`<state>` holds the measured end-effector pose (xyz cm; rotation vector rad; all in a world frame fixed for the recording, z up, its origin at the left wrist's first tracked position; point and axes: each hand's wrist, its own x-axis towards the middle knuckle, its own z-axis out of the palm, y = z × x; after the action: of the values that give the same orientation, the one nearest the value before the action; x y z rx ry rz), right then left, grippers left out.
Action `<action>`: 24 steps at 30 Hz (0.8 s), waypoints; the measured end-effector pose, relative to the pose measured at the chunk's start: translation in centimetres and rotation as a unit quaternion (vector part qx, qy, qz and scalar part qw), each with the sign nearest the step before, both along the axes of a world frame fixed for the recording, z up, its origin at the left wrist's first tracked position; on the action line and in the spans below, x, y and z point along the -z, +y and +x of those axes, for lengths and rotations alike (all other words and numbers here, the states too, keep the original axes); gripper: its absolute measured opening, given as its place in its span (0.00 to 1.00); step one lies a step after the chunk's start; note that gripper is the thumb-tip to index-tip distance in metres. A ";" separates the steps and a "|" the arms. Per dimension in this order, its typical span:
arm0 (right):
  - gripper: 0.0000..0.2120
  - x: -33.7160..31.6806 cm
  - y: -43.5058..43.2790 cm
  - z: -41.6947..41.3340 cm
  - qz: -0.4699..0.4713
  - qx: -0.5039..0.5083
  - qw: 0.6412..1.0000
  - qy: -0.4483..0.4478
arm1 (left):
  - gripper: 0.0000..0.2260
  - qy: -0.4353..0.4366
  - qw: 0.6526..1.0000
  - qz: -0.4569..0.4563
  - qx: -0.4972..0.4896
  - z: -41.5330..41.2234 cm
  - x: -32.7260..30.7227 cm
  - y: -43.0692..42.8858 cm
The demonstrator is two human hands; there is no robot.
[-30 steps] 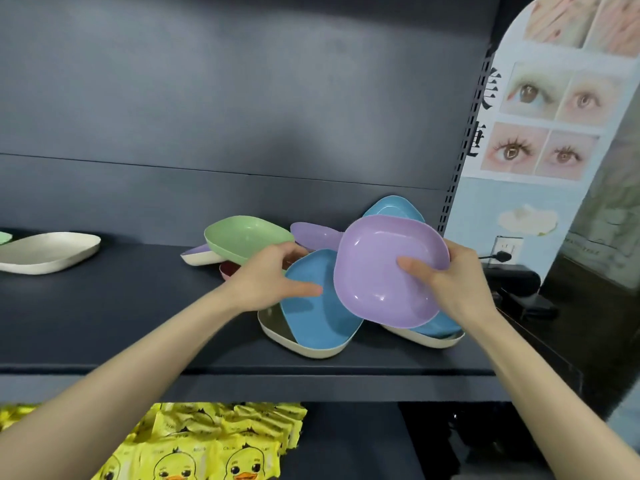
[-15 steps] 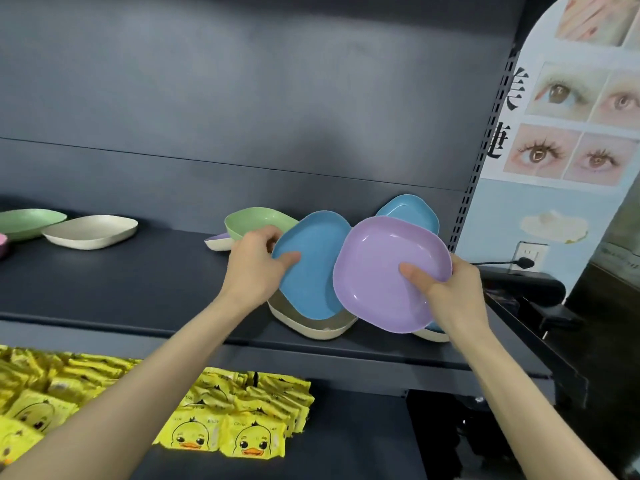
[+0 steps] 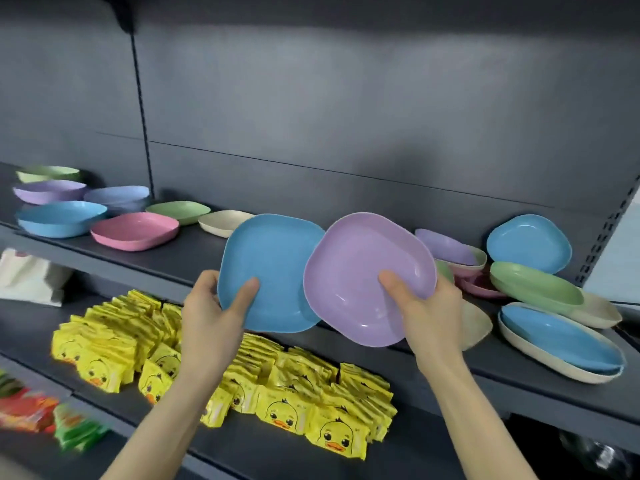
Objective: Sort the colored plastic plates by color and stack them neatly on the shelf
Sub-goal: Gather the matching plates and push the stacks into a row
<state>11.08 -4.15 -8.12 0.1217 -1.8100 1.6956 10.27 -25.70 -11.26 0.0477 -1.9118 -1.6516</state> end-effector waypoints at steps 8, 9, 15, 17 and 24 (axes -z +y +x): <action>0.13 2.0 -16.8 -2.4 -0.028 -0.059 0.998 -0.014 | 0.08 -0.014 0.997 -0.006 -0.072 0.9 1.6 -16.8; 0.13 2.2 -19.1 -2.6 -0.031 -0.064 0.997 -0.015 | 0.08 -0.017 0.997 -0.009 -0.076 0.9 1.7 -19.0; 0.13 2.6 -29.8 -5.1 -0.032 -0.080 0.996 -0.022 | 0.06 -0.029 0.996 -0.012 -0.082 -0.6 2.2 -29.6; 0.13 2.3 -32.5 -6.4 -0.030 -0.077 0.996 -0.024 | 0.05 -0.027 0.996 -0.014 -0.082 -2.0 2.0 -32.3; 0.13 1.7 -39.4 -13.2 -0.027 -0.056 0.998 -0.025 | 0.12 0.004 0.997 -0.037 -0.068 -9.2 1.2 -39.3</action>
<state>-2.11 -43.56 -9.83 0.1620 -1.8220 1.8404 1.11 -65.02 -12.42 0.1389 -1.9182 -1.4892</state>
